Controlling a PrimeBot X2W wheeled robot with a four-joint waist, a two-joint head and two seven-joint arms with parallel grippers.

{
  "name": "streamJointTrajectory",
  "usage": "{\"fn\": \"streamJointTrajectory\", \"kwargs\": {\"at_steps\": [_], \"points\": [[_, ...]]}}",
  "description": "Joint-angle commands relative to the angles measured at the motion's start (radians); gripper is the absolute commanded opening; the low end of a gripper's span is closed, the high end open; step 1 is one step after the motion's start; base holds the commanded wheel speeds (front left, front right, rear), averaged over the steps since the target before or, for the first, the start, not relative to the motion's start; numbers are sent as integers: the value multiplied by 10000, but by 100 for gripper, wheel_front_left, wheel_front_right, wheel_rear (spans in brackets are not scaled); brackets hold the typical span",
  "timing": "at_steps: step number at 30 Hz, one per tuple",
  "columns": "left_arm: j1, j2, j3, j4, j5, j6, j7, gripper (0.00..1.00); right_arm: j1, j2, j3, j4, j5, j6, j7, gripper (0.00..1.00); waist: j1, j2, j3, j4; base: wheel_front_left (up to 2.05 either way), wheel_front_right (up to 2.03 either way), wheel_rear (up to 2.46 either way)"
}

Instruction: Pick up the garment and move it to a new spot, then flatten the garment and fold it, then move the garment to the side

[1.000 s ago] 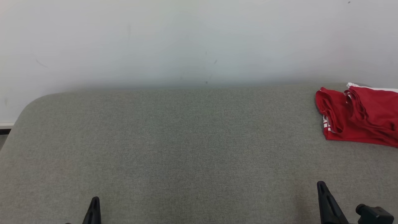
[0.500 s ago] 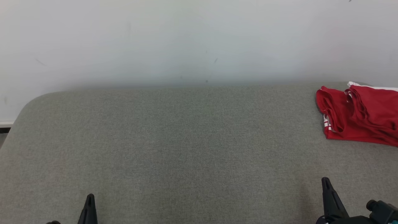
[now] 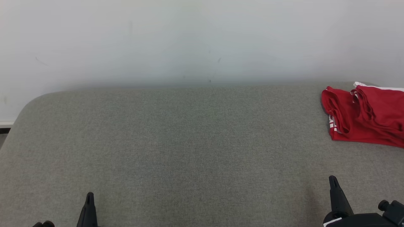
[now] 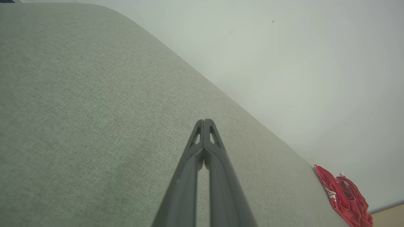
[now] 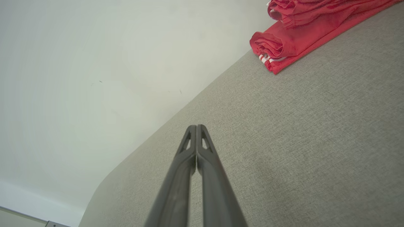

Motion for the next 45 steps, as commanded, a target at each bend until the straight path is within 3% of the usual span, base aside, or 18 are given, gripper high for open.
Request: {"fn": "streamJointTrajectory", "kwargs": {"at_steps": [1, 45], "points": [[-272, 8, 53, -100, -334, 5, 62, 0, -231, 9, -62, -84, 264, -7, 55, 0, -1, -1, 3, 1, 0, 0, 0], [-815, -86, 311, -5, -5213, 12, 1321, 0, -879, 173, -486, 272, 4921, -16, 1072, 0, -2, -1, 173, 23, 0, 0, 0]]}}
